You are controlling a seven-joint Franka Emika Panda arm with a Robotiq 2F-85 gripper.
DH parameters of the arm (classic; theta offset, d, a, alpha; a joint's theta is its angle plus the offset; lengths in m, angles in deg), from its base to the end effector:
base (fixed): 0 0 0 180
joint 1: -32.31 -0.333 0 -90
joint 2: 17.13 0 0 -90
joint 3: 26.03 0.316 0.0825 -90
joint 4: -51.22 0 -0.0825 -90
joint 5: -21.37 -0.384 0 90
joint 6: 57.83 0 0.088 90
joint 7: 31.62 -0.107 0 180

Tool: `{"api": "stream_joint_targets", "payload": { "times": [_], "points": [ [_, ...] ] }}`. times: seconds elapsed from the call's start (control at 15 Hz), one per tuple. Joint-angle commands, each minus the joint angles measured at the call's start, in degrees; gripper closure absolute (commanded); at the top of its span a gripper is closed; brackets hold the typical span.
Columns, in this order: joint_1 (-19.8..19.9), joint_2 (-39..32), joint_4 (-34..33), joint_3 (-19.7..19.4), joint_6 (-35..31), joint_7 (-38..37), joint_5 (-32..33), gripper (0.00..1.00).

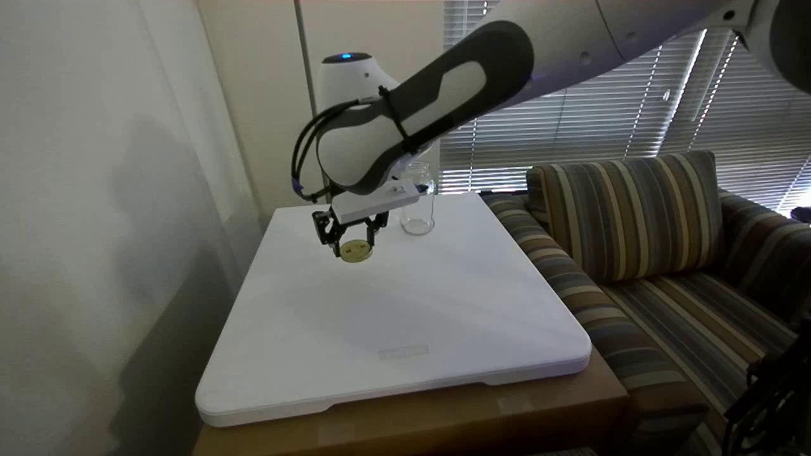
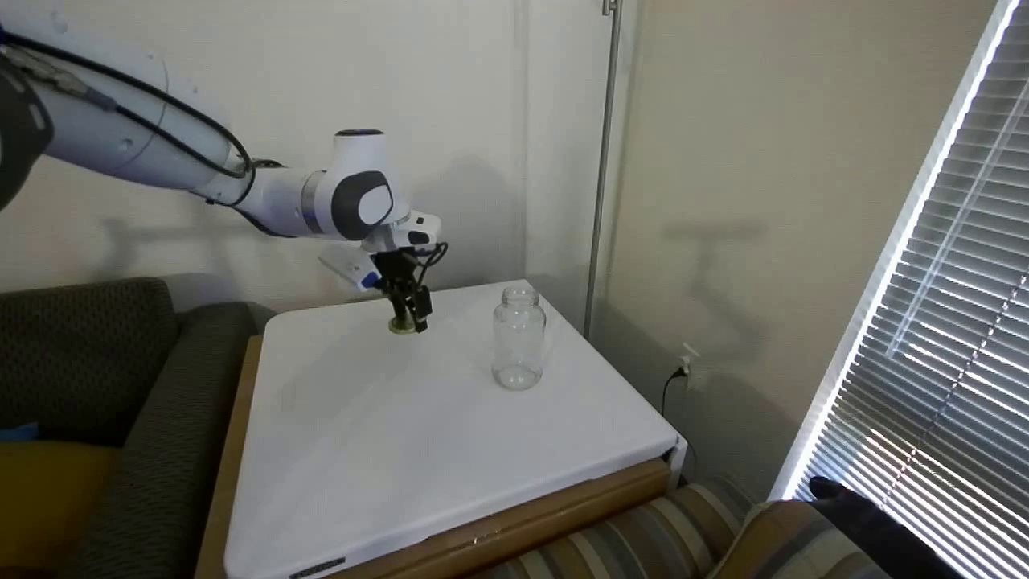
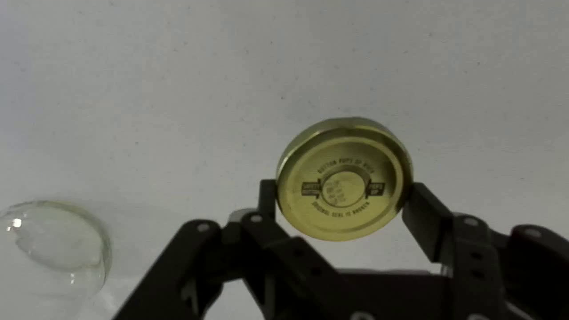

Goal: Put the lid on top of the glass jar

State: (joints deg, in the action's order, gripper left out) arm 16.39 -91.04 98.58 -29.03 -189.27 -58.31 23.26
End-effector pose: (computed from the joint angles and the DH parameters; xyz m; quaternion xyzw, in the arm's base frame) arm 0.7784 0.1982 0.1233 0.9914 -0.0887 0.0964 0.0042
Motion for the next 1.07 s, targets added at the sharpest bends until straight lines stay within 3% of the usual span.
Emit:
{"api": "stream_joint_targets", "payload": {
  "times": [0.0, 0.67, 1.0],
  "points": [
    [0.2, 4.0, 0.8, -0.5, 3.9, 2.7, 1.3, 0.53],
    [2.7, 10.8, -2.1, -2.1, 15.0, 7.1, 1.5, 0.53],
    [5.6, 11.2, -4.9, -3.4, 17.0, 8.3, 1.1, 0.53]
  ]
}}
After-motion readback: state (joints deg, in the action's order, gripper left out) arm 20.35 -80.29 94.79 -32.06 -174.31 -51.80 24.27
